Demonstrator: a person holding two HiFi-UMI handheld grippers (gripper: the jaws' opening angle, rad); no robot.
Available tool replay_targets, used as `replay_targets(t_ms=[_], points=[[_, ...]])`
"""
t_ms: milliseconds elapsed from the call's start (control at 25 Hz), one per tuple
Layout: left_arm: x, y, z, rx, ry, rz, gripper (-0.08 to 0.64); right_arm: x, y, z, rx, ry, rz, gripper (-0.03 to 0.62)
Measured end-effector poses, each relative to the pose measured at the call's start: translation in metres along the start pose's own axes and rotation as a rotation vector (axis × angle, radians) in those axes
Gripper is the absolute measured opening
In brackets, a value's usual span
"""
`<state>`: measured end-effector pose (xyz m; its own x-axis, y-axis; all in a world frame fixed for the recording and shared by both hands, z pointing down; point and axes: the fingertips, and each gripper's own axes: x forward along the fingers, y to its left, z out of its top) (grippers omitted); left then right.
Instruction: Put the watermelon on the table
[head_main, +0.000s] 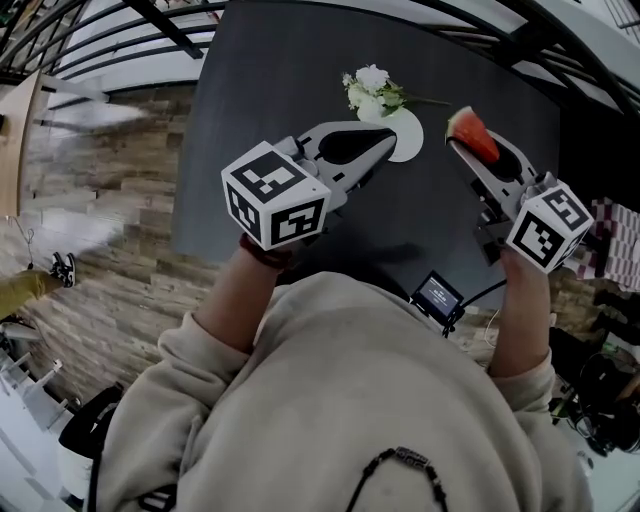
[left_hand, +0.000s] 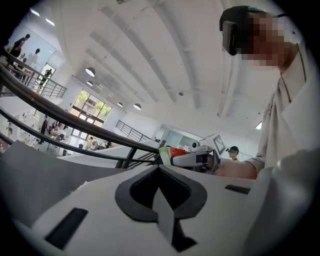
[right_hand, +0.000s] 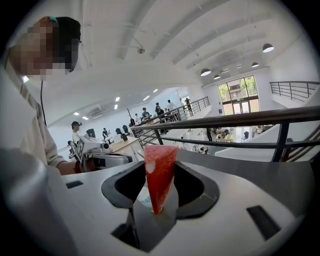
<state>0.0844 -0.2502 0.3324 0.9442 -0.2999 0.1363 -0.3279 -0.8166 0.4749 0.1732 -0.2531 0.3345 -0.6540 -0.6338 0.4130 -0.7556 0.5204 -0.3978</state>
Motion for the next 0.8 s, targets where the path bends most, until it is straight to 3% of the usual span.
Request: replay_targets(t_ms=[800], points=[[-0.024, 0.051, -0.019, -0.117, 0.013, 0.023, 0.003, 0.072, -0.010, -0.016, 0.016, 0.093, -0.033, 0.189]])
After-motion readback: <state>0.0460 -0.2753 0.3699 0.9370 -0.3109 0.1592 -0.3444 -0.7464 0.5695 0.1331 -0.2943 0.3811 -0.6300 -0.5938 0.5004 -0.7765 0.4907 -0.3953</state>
